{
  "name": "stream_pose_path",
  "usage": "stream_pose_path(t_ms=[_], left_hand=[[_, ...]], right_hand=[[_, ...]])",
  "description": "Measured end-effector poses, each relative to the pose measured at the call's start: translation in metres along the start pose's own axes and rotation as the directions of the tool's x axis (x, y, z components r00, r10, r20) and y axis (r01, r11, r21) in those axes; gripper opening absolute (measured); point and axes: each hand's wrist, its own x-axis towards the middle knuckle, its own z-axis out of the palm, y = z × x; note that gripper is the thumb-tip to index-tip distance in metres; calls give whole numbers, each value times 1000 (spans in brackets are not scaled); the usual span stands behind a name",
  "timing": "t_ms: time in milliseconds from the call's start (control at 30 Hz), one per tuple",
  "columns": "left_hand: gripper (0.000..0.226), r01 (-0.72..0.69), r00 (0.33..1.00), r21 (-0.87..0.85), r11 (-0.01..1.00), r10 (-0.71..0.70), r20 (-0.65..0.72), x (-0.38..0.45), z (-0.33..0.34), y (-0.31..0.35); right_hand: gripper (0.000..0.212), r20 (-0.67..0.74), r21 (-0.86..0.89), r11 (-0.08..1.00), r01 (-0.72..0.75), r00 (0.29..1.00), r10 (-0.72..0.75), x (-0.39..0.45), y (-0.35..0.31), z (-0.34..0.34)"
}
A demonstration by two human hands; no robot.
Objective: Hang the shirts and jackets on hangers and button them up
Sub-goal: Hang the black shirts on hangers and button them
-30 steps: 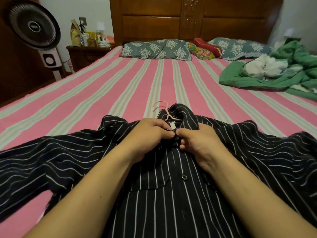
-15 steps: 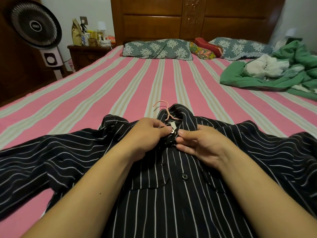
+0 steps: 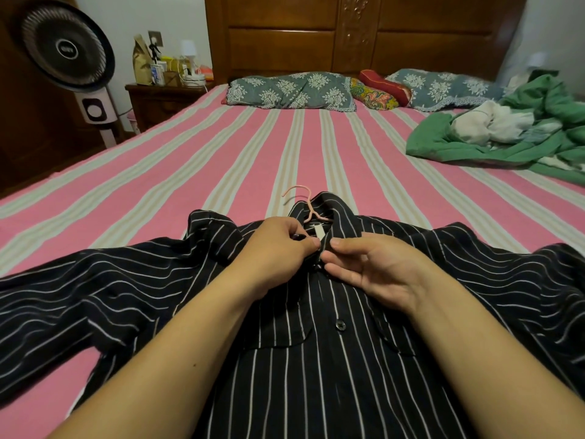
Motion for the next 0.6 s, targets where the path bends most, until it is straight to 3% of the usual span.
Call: stream_pose_path(t_ms=[133,300,467,533,600], left_hand=[[21,-15,1000,22,1000,15,-20,-1,0,0],[17,16,1000,-8,1000,-16,-11,-3,2,4],[18,-9,1000,68,998,11,-29,-3,4,5],[19,-36,999,113,993,37,-8,-3,2,6],[23,-69,997,165,984,65,33,-4,-2,8]], right_hand=[[44,132,-174,985,5,991,18,1,-1,-9],[21,57,-390,886,252,967,-250,10,9,-6],[18,-23,-634,674,380,861,-508,17,21,4],[22,-17,-713,588,382,829,-559,14,24,7],[25,2,-836,436,333,796,-606,11,24,10]])
